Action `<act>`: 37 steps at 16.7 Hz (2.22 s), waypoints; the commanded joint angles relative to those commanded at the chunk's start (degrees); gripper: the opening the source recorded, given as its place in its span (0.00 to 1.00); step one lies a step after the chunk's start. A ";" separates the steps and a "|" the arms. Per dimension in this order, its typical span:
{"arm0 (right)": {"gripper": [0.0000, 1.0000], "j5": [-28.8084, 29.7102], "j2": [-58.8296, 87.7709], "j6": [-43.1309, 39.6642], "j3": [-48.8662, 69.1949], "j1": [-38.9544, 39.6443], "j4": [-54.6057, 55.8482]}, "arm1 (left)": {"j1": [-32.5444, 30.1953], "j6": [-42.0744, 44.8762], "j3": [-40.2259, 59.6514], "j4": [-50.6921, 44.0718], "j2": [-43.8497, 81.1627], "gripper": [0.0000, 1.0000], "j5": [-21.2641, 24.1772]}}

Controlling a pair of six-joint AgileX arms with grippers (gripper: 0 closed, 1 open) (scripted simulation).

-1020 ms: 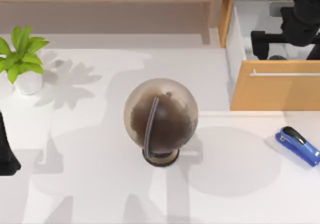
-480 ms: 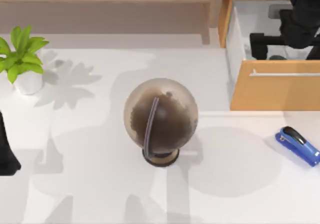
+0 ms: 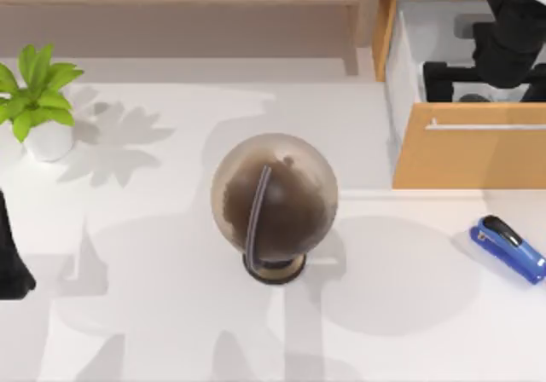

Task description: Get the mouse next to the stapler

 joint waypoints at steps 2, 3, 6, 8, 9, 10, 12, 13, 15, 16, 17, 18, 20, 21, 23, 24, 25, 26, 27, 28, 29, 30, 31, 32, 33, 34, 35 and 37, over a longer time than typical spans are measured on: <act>0.85 0.00 0.00 0.00 0.00 0.00 0.00 | 0.00 0.00 0.00 0.00 0.00 1.00 0.00; 0.77 0.00 0.00 0.00 0.00 0.00 0.00 | 0.00 0.00 0.00 0.00 0.00 1.00 0.00; 0.55 0.00 0.00 0.00 0.00 0.00 0.00 | 0.00 0.00 0.00 0.00 0.00 1.00 0.00; 0.40 0.00 0.00 0.00 0.00 0.00 0.00 | 0.00 0.00 0.00 0.00 0.00 1.00 0.00; 0.32 0.00 0.00 0.00 0.00 0.00 0.00 | 0.00 0.00 0.00 0.00 0.00 1.00 0.00; 0.25 0.00 0.00 0.00 0.00 0.00 0.00 | 0.00 0.00 0.00 0.00 0.00 1.00 0.00; 0.10 0.00 0.00 0.00 0.00 0.00 0.00 | 0.00 0.00 0.00 0.00 0.00 1.00 0.00; 0.02 0.00 0.00 0.00 0.00 0.00 0.00 | 0.00 0.00 0.00 0.00 0.00 1.00 0.00; 0.00 0.00 0.00 0.00 0.00 0.00 0.00 | 0.00 0.00 0.00 0.00 0.00 1.00 0.00; 0.00 0.00 0.00 0.00 0.00 0.00 0.00 | 0.00 0.00 0.00 0.00 0.00 1.00 0.00; 0.00 0.00 0.00 0.00 0.00 0.00 0.00 | 0.00 0.00 0.00 0.00 0.00 1.00 0.00; 0.00 0.00 0.00 0.00 0.00 0.00 0.00 | 0.00 0.00 0.00 0.00 0.00 1.00 0.00; 0.00 0.00 0.00 0.00 0.00 0.00 0.00 | 0.00 0.00 0.00 0.00 0.00 1.00 0.00; 0.00 0.00 0.00 0.00 0.00 0.00 0.00 | 0.00 0.00 0.00 0.00 0.00 1.00 0.00; 0.00 -0.02 -0.08 0.08 0.00 -0.03 -0.01 | 0.00 0.00 0.00 0.00 0.00 1.00 0.00; 0.00 0.01 -0.55 -0.01 0.17 0.03 -0.27 | 0.00 0.00 0.00 0.00 0.00 1.00 0.00; 0.00 0.06 -1.41 -0.19 0.31 0.13 -0.76 | 0.00 0.00 0.00 0.00 0.00 1.00 0.00; 0.00 0.14 -2.53 -0.46 0.12 0.26 -1.45 | 0.00 0.00 0.00 0.00 0.00 1.00 0.00; 0.00 0.23 -3.95 -0.80 -0.31 0.34 -2.13 | 0.00 0.00 0.00 0.00 0.00 1.00 0.00; 0.00 0.32 -5.59 -1.16 -0.78 0.37 -2.73 | 0.00 0.00 0.00 0.00 0.00 1.00 0.00; 0.00 0.40 -7.44 -1.54 -1.29 0.32 -3.20 | 0.00 0.00 0.00 0.00 0.00 1.00 0.00; 0.00 0.47 -9.54 -1.94 -1.78 0.16 -3.47 | 0.00 0.00 0.00 0.00 0.00 1.00 0.00; 0.00 0.53 -11.84 -2.34 -2.31 -0.11 -3.54 | 0.00 0.00 0.00 0.00 0.00 1.00 0.00; 0.00 0.57 -14.27 -2.75 -2.91 -0.47 -3.50 | 0.00 0.00 0.00 0.00 0.00 1.00 0.00; 0.00 0.58 -16.80 -3.16 -3.62 -0.90 -3.35 | 0.00 0.00 0.00 0.00 0.00 1.00 0.00; 0.00 0.56 -19.43 -3.59 -4.59 -1.42 -3.15 | 0.00 0.00 0.00 0.00 0.00 1.00 0.00; 0.00 0.49 -22.08 -4.02 -5.85 -1.97 -2.97 | 0.00 0.00 0.00 0.00 0.00 1.00 0.00; 0.00 0.28 -27.39 -4.90 -9.11 -3.12 -2.63 | 0.00 0.00 0.00 0.00 0.00 1.00 0.00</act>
